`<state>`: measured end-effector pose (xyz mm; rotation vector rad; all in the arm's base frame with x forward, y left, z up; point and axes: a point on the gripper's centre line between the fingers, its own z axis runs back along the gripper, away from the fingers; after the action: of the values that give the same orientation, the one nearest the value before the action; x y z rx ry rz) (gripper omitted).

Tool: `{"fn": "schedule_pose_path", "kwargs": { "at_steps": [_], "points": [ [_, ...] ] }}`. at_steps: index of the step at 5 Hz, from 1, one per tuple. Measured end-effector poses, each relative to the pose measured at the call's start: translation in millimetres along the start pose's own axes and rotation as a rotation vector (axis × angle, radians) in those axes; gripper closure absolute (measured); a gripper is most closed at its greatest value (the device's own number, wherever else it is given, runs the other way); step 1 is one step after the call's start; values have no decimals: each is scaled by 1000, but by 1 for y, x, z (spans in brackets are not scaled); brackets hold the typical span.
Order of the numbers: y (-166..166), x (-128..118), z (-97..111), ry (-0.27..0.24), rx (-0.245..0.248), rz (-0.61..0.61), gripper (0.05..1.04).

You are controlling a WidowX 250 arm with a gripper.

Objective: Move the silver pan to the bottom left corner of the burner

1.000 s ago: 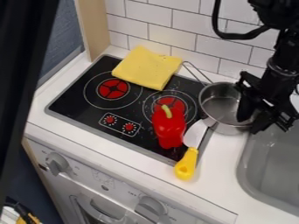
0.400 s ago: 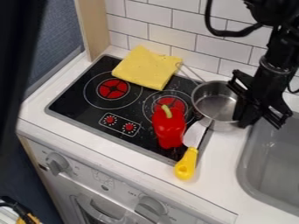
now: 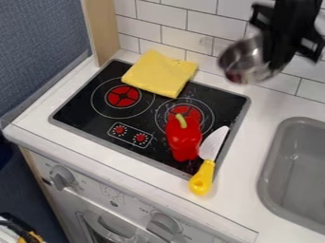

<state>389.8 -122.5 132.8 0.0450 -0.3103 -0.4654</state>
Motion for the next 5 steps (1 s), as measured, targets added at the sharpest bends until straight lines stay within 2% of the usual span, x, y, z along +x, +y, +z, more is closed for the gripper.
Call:
{"fn": "schedule_pose_path", "kwargs": {
  "at_steps": [1,2,3,4,5],
  "points": [
    [26,-3,36,-59,30,52,1021],
    [53,-42,58,-18,92,157,1021],
    [58,-87,57,56,108,255,1021],
    [82,-133,35,157,105,407,1021],
    [93,-156,1,259,113,465,1021]
  ]
}}
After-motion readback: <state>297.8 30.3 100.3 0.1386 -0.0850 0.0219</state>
